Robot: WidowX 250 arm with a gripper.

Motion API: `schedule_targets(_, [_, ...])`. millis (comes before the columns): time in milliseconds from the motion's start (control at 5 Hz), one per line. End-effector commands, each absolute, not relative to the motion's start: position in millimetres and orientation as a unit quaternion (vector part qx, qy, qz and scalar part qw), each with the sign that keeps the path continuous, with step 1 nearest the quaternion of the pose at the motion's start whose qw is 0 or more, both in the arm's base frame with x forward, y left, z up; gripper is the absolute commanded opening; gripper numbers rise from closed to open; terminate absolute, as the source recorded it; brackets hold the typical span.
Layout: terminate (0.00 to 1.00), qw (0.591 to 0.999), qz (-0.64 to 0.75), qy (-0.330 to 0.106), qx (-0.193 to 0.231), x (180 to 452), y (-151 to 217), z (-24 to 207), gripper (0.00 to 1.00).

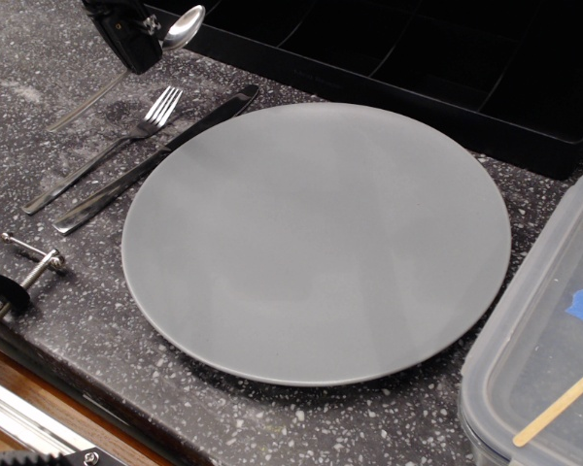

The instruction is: Put spoon on plate

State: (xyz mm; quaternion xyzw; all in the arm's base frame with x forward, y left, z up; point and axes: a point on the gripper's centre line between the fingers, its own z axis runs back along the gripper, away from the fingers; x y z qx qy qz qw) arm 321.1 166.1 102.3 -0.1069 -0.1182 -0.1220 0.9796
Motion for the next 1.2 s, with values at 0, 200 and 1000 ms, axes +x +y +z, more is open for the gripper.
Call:
schedule_targets(0, [0.0,0.976,-0.136,-0.135,-0.103,305,105,127,0.0])
schedule_targets(200, [0.0,0.978,-0.134,-0.12,-0.106,292,75,112,0.0])
schedule_targets(1000, [1.0,0.977,-0.142,-0.113,-0.11,277,4,59,0.0])
